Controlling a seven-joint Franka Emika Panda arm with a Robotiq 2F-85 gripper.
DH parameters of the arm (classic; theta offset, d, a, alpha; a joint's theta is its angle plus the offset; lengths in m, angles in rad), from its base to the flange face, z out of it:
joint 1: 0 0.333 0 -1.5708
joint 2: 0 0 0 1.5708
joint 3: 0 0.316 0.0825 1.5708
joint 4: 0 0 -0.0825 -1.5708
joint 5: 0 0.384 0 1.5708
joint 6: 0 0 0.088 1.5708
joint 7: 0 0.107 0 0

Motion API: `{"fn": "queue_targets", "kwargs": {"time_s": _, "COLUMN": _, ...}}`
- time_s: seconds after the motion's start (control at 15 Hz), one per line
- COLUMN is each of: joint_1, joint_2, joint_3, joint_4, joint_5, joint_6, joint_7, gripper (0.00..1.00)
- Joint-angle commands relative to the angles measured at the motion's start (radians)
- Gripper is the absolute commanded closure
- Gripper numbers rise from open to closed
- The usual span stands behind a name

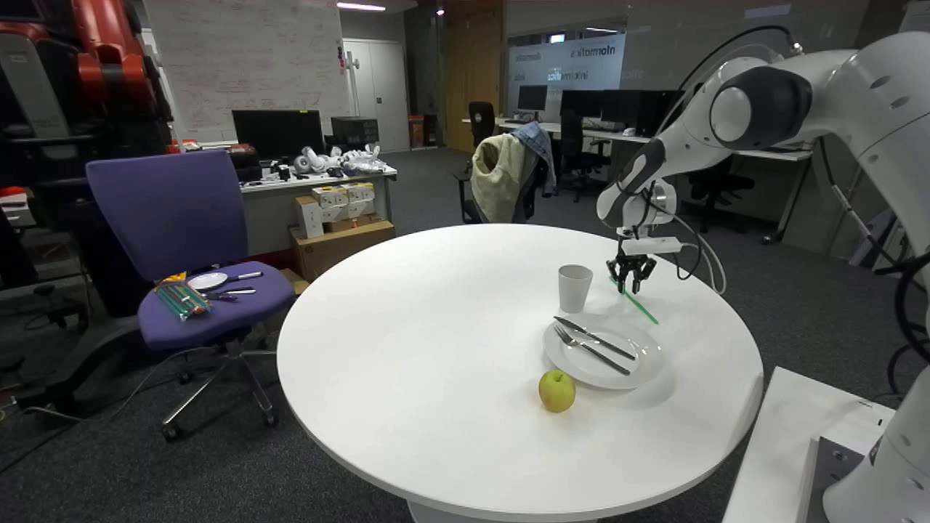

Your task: Put the green straw in the cup

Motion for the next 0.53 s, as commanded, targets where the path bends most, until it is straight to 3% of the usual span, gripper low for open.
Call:
{"fn": "queue_targets", "kwargs": {"time_s": 0.0, "joint_1": -0.024, "joint_2": 0.005, "joint_3": 0.018, "joint_4": 0.027, "joint_5": 0.001, "joint_6": -0.016, "joint_7": -0.021, "gripper": 0.94}}
{"fn": "queue_targets", "kwargs": {"time_s": 0.13, "joint_1": -0.024, "joint_2": 0.005, "joint_3": 0.018, "joint_4": 0.027, "joint_5": 0.001, "joint_6": -0.017, "joint_7": -0.021, "gripper": 1.00}}
{"fn": "queue_targets", "kwargs": {"time_s": 0.47, "joint_1": -0.024, "joint_2": 0.006, "joint_3": 0.016, "joint_4": 0.029, "joint_5": 0.001, "joint_6": -0.018, "joint_7": -0.018, "gripper": 0.98}}
